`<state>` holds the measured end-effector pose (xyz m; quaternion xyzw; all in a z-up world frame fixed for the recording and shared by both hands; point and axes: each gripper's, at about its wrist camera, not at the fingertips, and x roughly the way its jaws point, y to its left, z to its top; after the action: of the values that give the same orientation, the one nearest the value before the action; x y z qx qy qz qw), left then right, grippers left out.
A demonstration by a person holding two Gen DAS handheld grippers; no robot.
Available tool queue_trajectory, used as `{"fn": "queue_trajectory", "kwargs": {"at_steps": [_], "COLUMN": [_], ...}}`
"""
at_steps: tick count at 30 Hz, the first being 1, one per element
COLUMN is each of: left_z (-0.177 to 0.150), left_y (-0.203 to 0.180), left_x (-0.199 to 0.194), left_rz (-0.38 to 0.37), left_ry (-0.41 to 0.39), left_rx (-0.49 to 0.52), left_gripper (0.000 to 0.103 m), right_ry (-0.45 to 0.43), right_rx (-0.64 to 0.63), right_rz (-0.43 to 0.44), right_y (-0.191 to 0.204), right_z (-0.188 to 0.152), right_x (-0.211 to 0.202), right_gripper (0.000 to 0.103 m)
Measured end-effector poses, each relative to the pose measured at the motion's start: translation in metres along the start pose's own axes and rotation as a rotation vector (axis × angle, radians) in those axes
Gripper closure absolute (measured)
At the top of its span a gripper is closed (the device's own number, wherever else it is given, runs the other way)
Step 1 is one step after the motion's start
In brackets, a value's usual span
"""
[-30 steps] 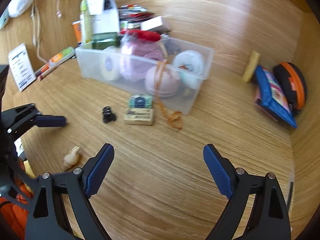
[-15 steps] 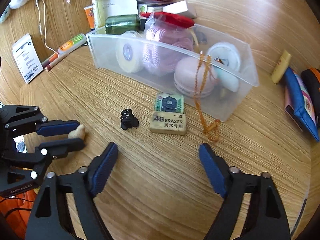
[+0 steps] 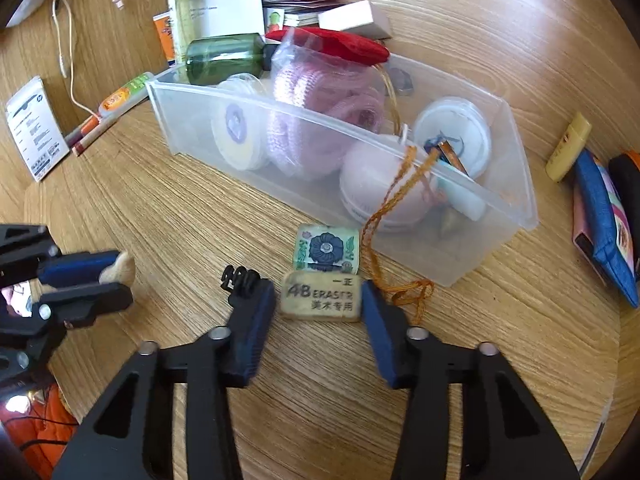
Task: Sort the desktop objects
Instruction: 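Grasp the white seashell with the left tool while the right grasps the eraser, then lift and carry the seashell and beige eraser over the clear box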
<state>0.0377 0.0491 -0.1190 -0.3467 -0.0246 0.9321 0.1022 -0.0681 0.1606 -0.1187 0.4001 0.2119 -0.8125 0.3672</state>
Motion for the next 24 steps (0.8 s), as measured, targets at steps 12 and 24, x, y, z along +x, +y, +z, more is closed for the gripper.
{"fn": "queue_trajectory", "kwargs": {"at_steps": [12, 24], "left_z": [0.019, 0.055], "left_y": [0.01, 0.015], "left_x": [-0.012, -0.026], "left_rz": [0.016, 0.017], "left_ry": [-0.047, -0.147], "left_rx": [-0.031, -0.038], "left_gripper": [0.089, 0.089], "right_ry": [-0.065, -0.238], "right_rx": [0.001, 0.022], "right_rz": [0.025, 0.045], "right_y": [0.001, -0.006], "right_z": [-0.011, 0.01], "right_x": [-0.03, -0.084], "right_gripper": [0.066, 0.066]}}
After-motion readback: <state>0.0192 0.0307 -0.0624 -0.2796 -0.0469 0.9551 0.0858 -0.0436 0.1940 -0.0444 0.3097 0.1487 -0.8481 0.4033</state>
